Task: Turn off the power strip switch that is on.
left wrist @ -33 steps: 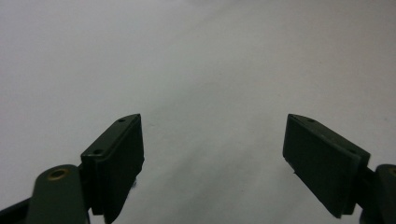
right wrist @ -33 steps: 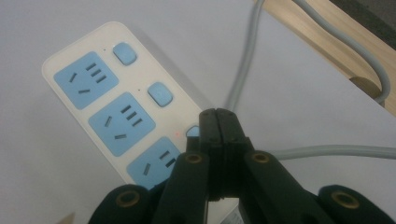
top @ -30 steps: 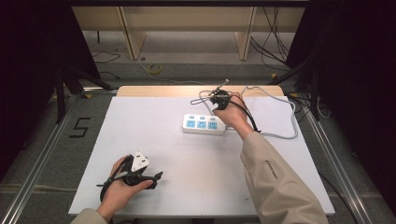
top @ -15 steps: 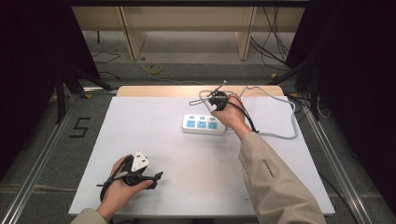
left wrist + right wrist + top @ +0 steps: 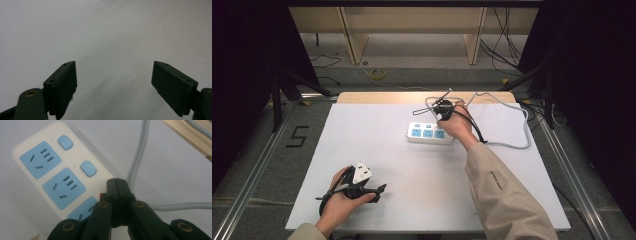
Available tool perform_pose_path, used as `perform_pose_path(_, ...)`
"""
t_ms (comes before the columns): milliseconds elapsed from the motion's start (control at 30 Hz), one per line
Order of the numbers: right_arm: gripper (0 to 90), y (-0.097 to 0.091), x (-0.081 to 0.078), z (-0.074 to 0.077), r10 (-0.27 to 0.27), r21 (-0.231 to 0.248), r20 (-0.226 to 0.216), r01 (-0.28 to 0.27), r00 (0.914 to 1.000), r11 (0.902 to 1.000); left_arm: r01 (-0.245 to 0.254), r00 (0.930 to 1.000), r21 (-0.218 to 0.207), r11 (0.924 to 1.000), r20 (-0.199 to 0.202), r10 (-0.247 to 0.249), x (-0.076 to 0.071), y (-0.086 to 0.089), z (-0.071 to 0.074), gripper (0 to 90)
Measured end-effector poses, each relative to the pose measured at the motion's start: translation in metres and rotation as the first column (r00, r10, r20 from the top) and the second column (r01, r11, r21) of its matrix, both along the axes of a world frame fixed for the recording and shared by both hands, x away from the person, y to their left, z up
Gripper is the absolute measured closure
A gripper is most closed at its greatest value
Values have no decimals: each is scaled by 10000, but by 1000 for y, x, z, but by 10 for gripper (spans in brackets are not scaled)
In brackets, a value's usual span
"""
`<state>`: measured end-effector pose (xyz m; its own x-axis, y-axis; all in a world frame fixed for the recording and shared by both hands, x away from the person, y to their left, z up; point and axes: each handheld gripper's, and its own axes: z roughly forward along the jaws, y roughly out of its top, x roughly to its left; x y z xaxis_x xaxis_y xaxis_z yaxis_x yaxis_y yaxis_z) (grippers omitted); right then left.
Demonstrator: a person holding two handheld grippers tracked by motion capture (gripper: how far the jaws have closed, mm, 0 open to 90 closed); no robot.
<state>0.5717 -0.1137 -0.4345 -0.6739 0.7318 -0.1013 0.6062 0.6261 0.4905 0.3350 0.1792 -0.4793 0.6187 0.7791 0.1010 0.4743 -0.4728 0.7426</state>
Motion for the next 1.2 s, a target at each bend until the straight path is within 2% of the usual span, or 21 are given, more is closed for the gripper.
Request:
perform_pose_path(500, 900, 4, 1, -5, 13, -192, 64, -12, 10000, 9998, 10, 10000, -7, 10000, 7, -10, 0, 0, 0, 204)
perform_pose_path(1200, 900, 5, 0, -5, -340, -88, -36, 340, 9994, 9994, 21, 10000, -28, 10000, 1, -21, 0, -1, 0, 204)
